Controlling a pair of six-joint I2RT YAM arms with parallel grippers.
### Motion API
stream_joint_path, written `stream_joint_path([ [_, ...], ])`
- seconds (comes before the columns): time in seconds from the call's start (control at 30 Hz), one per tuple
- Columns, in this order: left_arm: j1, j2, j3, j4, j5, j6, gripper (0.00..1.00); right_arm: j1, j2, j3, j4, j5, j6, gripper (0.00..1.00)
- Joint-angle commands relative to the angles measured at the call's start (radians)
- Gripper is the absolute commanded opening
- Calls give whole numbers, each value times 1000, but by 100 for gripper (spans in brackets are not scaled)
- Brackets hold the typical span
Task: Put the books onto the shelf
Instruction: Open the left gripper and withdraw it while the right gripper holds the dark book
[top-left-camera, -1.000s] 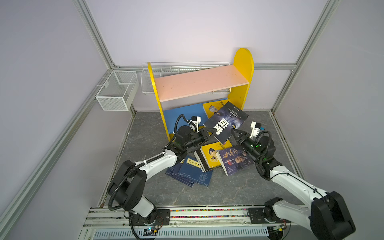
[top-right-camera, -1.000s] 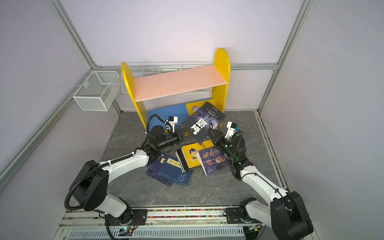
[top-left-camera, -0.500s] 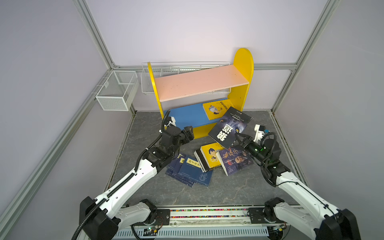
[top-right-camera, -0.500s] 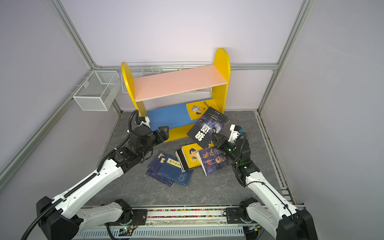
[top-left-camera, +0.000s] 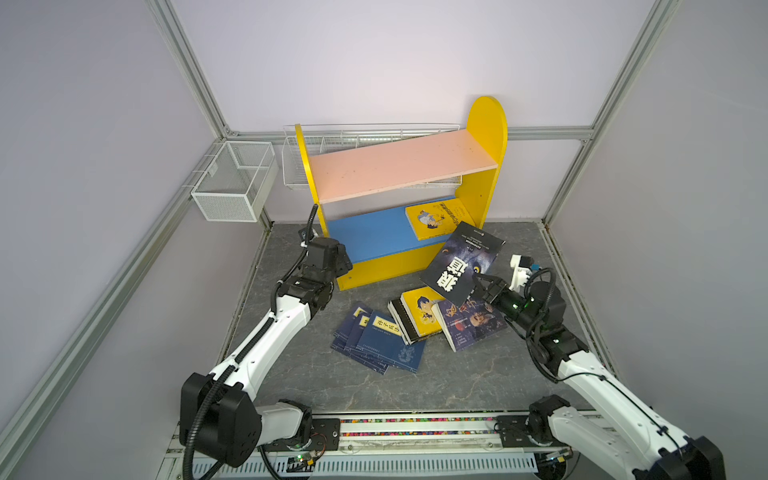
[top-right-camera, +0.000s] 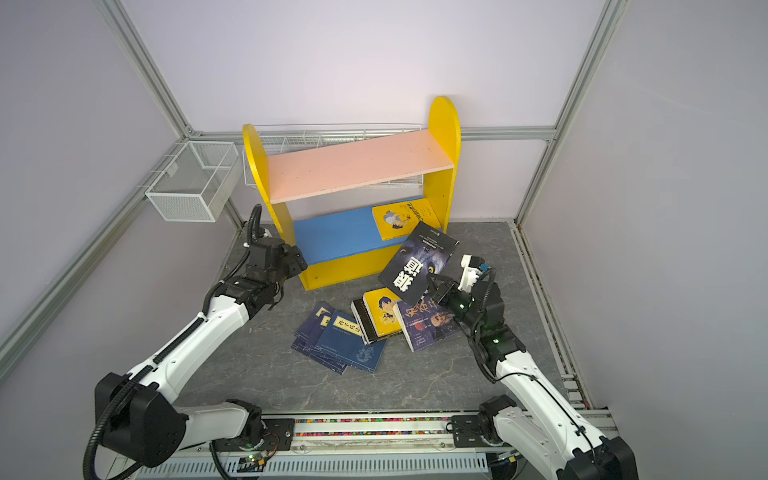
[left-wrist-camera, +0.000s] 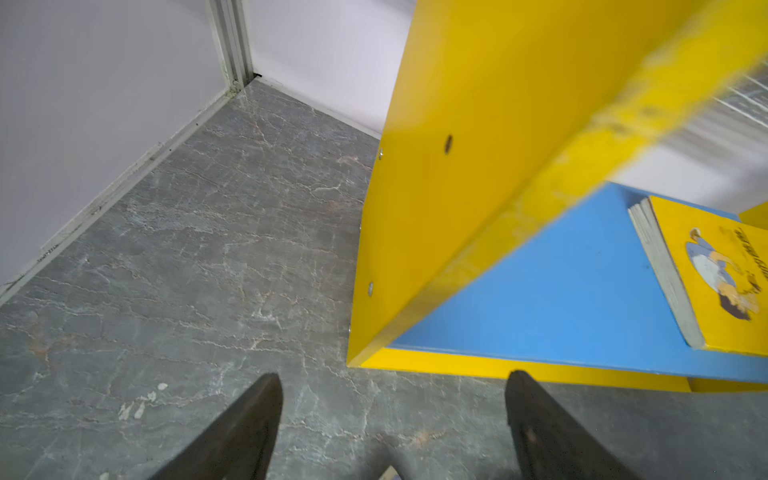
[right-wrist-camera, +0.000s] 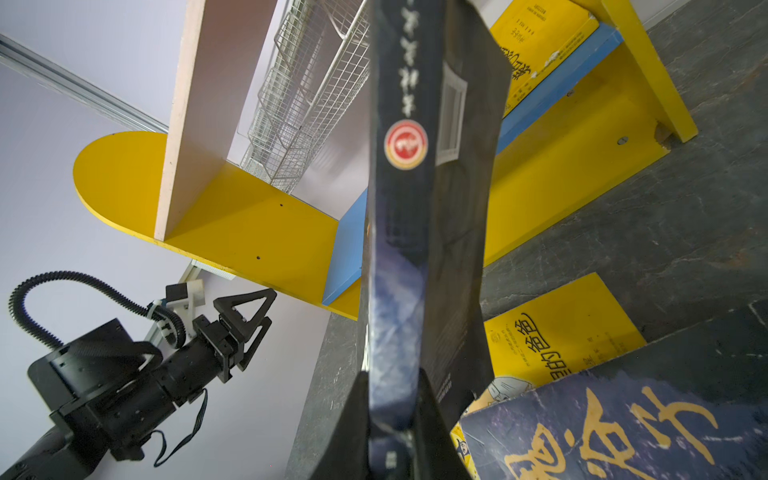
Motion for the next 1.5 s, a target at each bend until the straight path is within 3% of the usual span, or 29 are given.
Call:
stream_joint_path([
  [0.0,27,46,44,87,48,89,78,-2,-37,9,55,11,-36,6],
  [0.2,35,122,92,182,142,199,75,-3,-43,7,42,11,-40,6],
  [0.47,34,186,129,253,61,240,64,-3,-42,-3,47,12,-40,6],
  [0.57,34,188,114,297,66,262,41,-2,-47,-4,37,13,-47,6],
  [0.63,35,180,97,315,71,271,17,-2,-55,-6,29,15,-52,6],
  [0.7,35,164,77,331,93,291,3,-2,-63,-6,19,20,-56,6],
  [0.73,35,156,67,335,104,301,0,-2,-68,-7,15,22,-59,6],
  [1.2,43,33,2,215,305,564,0,-3,-62,-16,18,36,-43,6],
  [1.47,51,-25,-14,109,407,655,0,-1,-59,-15,19,37,-35,6],
])
